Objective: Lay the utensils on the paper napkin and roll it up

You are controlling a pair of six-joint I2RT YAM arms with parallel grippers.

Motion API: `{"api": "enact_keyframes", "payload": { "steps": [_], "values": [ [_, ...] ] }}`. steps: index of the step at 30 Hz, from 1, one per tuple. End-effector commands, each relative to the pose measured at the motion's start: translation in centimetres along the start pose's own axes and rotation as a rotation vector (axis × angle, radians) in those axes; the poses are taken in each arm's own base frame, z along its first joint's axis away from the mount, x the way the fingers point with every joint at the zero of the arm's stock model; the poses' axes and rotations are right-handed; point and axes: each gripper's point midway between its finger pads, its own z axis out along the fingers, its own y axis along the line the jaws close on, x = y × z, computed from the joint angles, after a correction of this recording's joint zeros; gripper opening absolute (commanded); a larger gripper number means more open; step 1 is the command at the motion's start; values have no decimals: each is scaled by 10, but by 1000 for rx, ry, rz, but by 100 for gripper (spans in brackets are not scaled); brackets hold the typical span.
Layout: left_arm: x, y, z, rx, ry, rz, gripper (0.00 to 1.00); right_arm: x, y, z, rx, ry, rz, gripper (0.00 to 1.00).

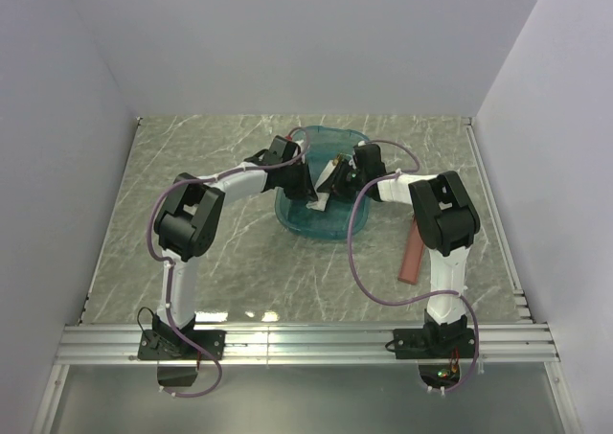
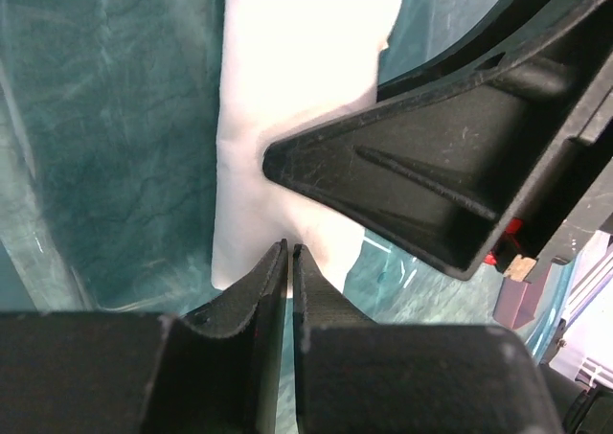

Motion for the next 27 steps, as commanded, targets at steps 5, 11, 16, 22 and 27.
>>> {"api": "enact_keyframes", "payload": {
  "steps": [5, 11, 16, 22, 27],
  "values": [
    [-12, -10, -1, 24, -21, 35, 13, -24, 25, -12, -30, -82, -31, 47],
    [-12, -10, 0, 29, -17, 31, 13, -26, 18, -16, 26, -93, -12, 54],
    [-11, -14, -1, 65, -12, 17, 13, -20, 19, -16, 5, -76, 8, 56],
    [-14, -16, -2, 94, -17, 4, 13, -8, 25, -14, -82, -35, 47, 56],
    [-11, -16, -1, 105, -11, -5, 13, -9, 32, -10, -164, -37, 27, 56]
  ]
}}
